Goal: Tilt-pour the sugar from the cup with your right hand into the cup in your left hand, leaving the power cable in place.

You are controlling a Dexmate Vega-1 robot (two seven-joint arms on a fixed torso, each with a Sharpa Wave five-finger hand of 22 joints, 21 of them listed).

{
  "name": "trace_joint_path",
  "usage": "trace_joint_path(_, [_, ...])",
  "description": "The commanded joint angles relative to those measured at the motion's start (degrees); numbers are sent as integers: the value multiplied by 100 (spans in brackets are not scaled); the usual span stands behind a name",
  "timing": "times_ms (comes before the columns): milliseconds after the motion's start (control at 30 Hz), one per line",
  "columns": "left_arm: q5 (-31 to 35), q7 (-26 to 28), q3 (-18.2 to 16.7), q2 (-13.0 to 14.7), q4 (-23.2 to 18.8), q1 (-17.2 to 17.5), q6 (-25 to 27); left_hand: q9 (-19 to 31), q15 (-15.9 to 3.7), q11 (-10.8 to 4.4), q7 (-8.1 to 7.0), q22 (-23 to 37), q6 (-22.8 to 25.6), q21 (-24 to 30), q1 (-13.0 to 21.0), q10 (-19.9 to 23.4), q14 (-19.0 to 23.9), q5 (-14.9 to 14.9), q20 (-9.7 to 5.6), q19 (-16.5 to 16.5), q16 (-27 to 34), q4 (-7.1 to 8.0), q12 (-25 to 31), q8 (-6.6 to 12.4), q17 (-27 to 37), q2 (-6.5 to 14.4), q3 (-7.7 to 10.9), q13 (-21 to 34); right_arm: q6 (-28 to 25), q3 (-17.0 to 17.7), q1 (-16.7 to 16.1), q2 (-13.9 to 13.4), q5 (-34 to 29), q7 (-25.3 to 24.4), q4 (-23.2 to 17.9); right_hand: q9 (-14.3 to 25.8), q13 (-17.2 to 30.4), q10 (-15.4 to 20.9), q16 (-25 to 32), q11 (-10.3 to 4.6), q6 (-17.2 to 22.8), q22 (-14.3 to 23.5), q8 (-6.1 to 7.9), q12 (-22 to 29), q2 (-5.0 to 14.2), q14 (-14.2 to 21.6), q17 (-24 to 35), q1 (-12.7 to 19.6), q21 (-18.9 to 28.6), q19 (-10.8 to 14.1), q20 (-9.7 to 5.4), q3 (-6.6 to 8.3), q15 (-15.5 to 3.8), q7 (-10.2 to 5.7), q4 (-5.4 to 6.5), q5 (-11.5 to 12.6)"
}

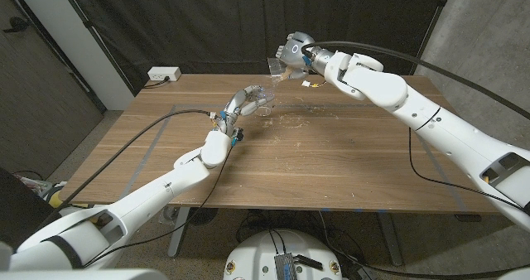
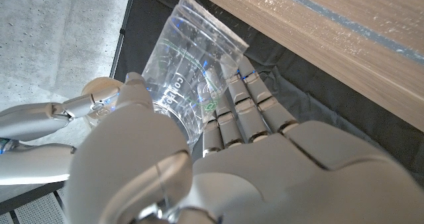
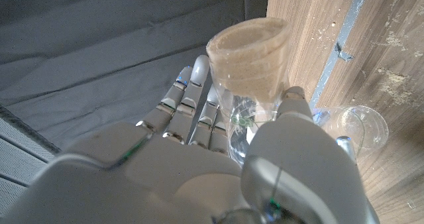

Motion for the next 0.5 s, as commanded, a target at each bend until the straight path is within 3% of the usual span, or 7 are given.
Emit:
trace_joint_path(33, [36, -30, 61, -103, 217, -103, -164, 18, -535, -110, -37, -5, 41, 34, 68, 85, 50, 17, -155, -23, -36, -12, 1, -14, 10, 8, 4, 14, 71, -58, 67, -34, -115, -18, -12, 20, 19, 63, -8, 9, 128, 5, 16, -7, 43, 49, 23, 4, -27, -19, 1, 24, -1006, -53, -35, 27])
trace_joint_path(500, [14, -70, 52, -91, 212, -120, -78, 27, -521, -94, -24, -7, 51, 48, 73, 99, 62, 18, -146, -35, -43, -8, -8, -14, 19, 19, -4, 14, 190, -194, 192, -60, -369, -109, 96, 21, 31, 93, -24, -8, 140, 5, 27, -7, 55, 82, 51, 12, -37, -22, -2, 33, -1007, -62, -45, 28])
